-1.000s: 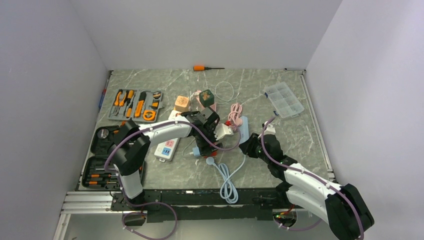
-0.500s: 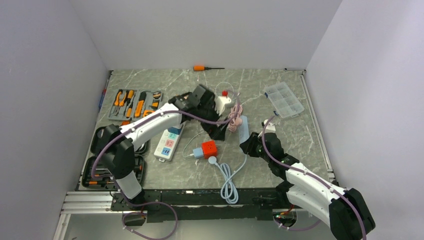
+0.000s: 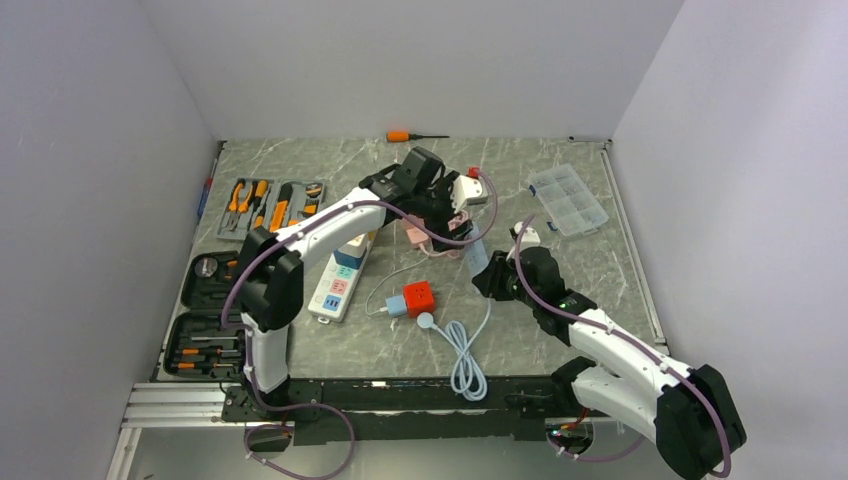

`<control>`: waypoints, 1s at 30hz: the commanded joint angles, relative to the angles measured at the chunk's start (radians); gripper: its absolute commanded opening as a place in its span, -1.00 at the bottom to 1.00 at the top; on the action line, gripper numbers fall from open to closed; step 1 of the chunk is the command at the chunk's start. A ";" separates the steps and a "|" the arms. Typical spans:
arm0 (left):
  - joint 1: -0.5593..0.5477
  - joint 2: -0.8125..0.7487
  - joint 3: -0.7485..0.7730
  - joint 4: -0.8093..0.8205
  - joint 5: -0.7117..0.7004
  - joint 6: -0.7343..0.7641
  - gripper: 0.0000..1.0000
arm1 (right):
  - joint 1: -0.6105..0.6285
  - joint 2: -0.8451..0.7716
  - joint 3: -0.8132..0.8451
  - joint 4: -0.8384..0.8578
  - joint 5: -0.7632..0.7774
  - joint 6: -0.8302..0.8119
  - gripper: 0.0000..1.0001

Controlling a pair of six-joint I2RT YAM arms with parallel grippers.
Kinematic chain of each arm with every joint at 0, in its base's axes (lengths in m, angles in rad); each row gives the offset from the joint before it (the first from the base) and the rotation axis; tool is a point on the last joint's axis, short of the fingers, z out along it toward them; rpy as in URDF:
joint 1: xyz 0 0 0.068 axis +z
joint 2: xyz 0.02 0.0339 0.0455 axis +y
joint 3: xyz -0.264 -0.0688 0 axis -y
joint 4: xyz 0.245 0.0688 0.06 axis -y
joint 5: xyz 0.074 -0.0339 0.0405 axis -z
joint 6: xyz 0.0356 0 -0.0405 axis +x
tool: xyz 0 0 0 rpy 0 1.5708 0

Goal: Pull the plug off the socket
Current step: Remove the plug from the socket.

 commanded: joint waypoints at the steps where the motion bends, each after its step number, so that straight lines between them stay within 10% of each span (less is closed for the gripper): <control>1: 0.009 0.034 0.005 0.053 0.030 0.117 0.99 | 0.000 0.016 0.128 0.150 -0.066 -0.052 -1.00; 30: 0.085 0.156 -0.011 0.205 0.051 -0.031 0.72 | -0.001 0.107 0.212 0.218 -0.062 -0.035 -1.00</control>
